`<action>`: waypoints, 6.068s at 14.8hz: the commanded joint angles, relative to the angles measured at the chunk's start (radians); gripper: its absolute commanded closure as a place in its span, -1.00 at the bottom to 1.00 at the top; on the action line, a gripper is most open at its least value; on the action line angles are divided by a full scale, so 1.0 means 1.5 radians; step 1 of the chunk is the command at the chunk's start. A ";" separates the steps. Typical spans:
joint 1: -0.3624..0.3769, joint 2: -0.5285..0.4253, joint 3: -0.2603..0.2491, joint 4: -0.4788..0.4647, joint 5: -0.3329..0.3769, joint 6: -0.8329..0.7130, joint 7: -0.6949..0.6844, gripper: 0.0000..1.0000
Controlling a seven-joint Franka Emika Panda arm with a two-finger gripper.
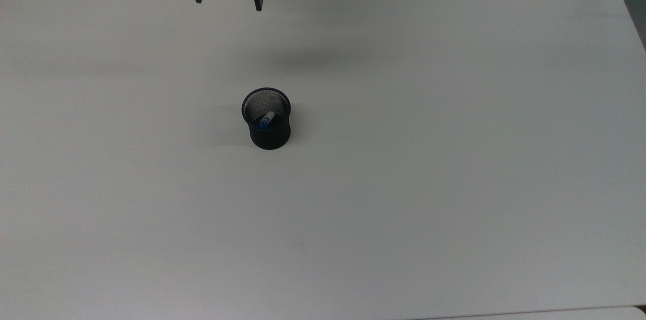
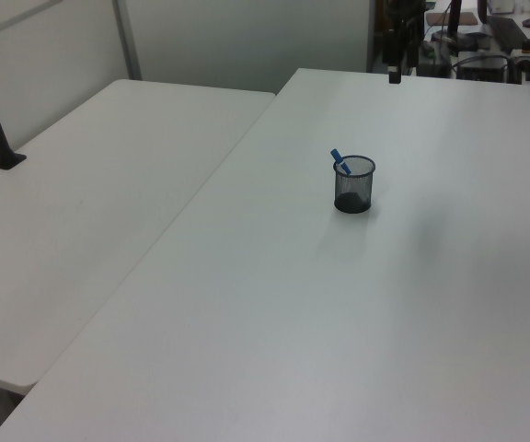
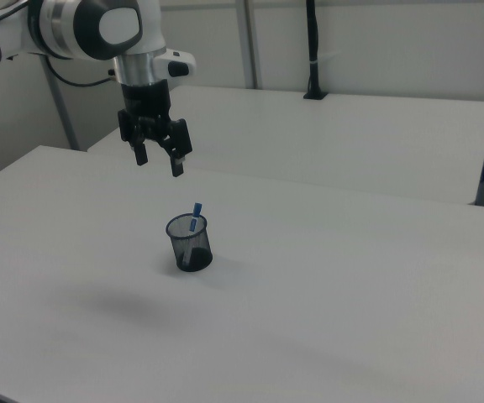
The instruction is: Remove the marker
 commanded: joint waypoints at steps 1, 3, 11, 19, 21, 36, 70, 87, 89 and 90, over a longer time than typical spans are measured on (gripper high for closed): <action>0.011 -0.008 -0.002 -0.033 0.004 0.066 -0.010 -1.00; 0.018 -0.004 0.000 -0.046 0.005 0.094 -0.007 -1.00; 0.049 0.074 0.003 -0.043 -0.003 0.189 -0.007 -1.00; 0.045 0.143 -0.003 -0.043 -0.008 0.311 -0.008 -0.92; 0.043 0.153 -0.002 -0.044 -0.005 0.326 -0.008 -0.88; 0.044 0.187 -0.002 -0.040 0.015 0.371 -0.007 0.56; 0.193 0.186 -0.007 0.044 0.088 0.104 -0.009 0.63; 0.248 0.297 -0.010 0.014 0.070 0.145 0.005 -1.00; 0.246 0.265 -0.010 0.026 0.043 0.143 0.033 -1.00; 0.242 0.243 -0.010 0.025 0.026 0.143 0.036 -1.00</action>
